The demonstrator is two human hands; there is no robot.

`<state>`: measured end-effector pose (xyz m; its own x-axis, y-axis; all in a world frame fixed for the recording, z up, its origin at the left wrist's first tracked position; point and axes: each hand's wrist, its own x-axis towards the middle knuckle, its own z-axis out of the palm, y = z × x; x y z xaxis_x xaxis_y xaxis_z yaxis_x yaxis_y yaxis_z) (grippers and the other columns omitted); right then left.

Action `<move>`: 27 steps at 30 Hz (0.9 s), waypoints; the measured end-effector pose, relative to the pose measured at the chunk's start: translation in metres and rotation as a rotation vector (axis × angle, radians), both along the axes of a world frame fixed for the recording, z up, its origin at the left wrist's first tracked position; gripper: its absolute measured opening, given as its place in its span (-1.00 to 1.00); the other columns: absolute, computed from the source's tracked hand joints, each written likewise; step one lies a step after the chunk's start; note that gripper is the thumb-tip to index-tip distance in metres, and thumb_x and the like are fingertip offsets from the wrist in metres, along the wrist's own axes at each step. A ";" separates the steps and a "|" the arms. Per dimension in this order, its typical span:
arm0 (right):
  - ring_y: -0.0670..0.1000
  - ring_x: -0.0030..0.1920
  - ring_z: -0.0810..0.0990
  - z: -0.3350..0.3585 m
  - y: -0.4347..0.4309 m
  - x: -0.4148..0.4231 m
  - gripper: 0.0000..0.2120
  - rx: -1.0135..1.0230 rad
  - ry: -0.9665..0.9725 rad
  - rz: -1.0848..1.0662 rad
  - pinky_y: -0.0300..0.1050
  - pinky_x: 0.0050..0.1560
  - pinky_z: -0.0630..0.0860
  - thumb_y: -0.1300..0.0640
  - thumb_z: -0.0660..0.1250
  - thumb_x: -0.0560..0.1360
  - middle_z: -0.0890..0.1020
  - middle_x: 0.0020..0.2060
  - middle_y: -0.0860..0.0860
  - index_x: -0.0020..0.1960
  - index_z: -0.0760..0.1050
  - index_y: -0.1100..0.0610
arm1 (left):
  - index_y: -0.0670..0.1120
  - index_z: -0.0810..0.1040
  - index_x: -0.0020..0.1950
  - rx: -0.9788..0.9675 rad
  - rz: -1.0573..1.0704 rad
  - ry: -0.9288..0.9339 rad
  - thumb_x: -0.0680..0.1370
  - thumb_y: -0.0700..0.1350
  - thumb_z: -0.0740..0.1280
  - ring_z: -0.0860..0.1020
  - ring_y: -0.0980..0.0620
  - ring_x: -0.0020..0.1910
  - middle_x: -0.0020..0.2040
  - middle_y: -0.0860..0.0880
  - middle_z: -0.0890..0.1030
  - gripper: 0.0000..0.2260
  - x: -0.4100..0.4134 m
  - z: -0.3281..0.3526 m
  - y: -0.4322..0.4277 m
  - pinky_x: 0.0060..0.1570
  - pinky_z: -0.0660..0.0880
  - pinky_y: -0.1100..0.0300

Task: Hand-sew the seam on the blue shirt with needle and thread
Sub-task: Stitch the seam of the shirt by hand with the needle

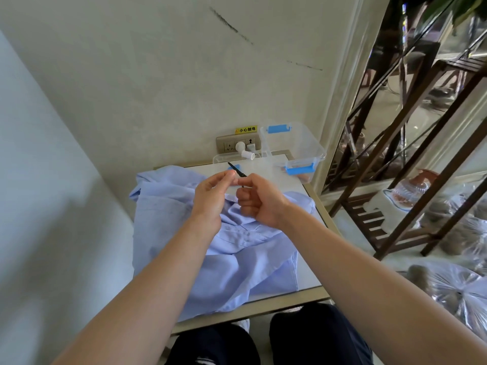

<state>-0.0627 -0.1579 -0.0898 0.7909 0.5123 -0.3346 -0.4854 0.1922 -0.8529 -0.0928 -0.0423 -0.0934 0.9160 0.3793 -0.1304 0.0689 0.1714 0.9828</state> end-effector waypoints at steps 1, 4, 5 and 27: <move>-0.06 -0.49 0.07 0.000 -0.001 0.000 -0.81 -0.035 -0.049 -0.009 -0.27 -0.56 0.13 0.17 0.18 0.58 0.20 -0.48 -0.04 -0.11 0.54 0.15 | -0.07 0.63 -0.15 -0.006 0.004 0.000 0.57 -0.13 0.38 0.57 0.32 -0.29 -0.27 0.07 0.65 -0.89 0.001 -0.001 0.000 -0.19 0.46 0.39; -0.12 -0.53 0.11 -0.003 -0.004 0.001 -0.89 -0.056 -0.153 -0.055 -0.32 -0.58 0.12 0.19 0.31 0.59 0.18 -0.50 -0.08 -0.11 0.52 0.17 | -0.04 0.61 -0.19 -0.047 -0.006 -0.009 0.58 -0.16 0.36 0.57 0.35 -0.32 -0.37 0.17 0.64 -0.85 0.002 -0.003 -0.002 -0.24 0.44 0.46; -0.13 -0.54 0.13 -0.005 -0.004 0.002 -0.91 -0.058 -0.164 -0.078 -0.32 -0.59 0.13 0.20 0.32 0.58 0.20 -0.51 -0.08 -0.09 0.52 0.19 | -0.03 0.61 -0.20 -0.052 -0.014 -0.007 0.58 -0.16 0.35 0.57 0.33 -0.31 -0.39 0.18 0.64 -0.84 0.002 -0.005 -0.003 -0.23 0.44 0.45; -0.17 -0.54 0.25 -0.009 -0.025 0.004 -0.81 -0.453 -0.518 -0.229 -0.35 -0.51 0.23 0.28 0.42 0.47 0.39 -0.49 -0.05 -0.28 0.53 0.12 | 0.00 0.71 0.04 1.117 0.024 -0.270 0.47 -0.11 0.48 0.41 0.08 -0.08 -0.13 0.06 0.42 -0.84 -0.016 -0.010 0.003 -0.17 0.28 0.25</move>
<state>-0.0587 -0.1831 -0.0985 0.9762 0.2151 -0.0278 0.0130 -0.1862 -0.9824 -0.1086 -0.0393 -0.1034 0.8538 0.1776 0.4893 -0.1587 -0.8064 0.5696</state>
